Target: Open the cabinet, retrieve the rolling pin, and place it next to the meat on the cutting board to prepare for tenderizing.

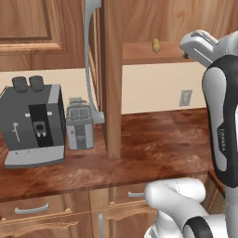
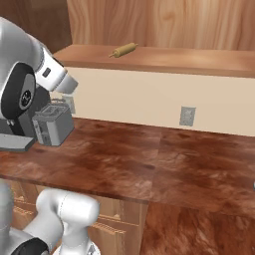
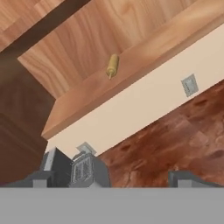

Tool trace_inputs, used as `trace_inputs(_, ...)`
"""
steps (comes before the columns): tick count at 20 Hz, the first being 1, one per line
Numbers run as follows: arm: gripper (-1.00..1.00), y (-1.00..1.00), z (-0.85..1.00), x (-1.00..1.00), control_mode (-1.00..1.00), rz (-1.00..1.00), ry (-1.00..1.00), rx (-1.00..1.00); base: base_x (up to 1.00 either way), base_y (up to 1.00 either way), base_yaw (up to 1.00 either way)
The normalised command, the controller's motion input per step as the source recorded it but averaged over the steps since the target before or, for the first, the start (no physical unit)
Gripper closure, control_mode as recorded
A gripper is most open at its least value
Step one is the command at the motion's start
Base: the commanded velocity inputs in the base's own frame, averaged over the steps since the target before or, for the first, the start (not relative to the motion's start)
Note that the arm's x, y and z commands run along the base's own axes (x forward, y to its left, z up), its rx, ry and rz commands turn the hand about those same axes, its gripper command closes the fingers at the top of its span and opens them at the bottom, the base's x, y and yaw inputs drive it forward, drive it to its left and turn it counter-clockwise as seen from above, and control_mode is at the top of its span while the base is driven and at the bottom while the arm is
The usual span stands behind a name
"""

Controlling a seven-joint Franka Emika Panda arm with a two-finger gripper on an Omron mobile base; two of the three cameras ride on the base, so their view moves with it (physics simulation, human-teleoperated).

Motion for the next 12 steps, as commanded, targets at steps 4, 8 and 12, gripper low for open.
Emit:
trace_inputs(4,-1.00,0.01,0.22,0.70,-1.00,0.07,0.03,-0.03,0.00,0.00,0.00)
trace_inputs(8,-1.00,0.00,0.17,0.60,-1.00,0.01,0.00,-0.07,0.00,0.00,0.00)
trace_inputs(12,-1.00,0.00,0.05,0.37,-1.00,0.00,-0.03,-0.16,0.00,0.00,0.00)
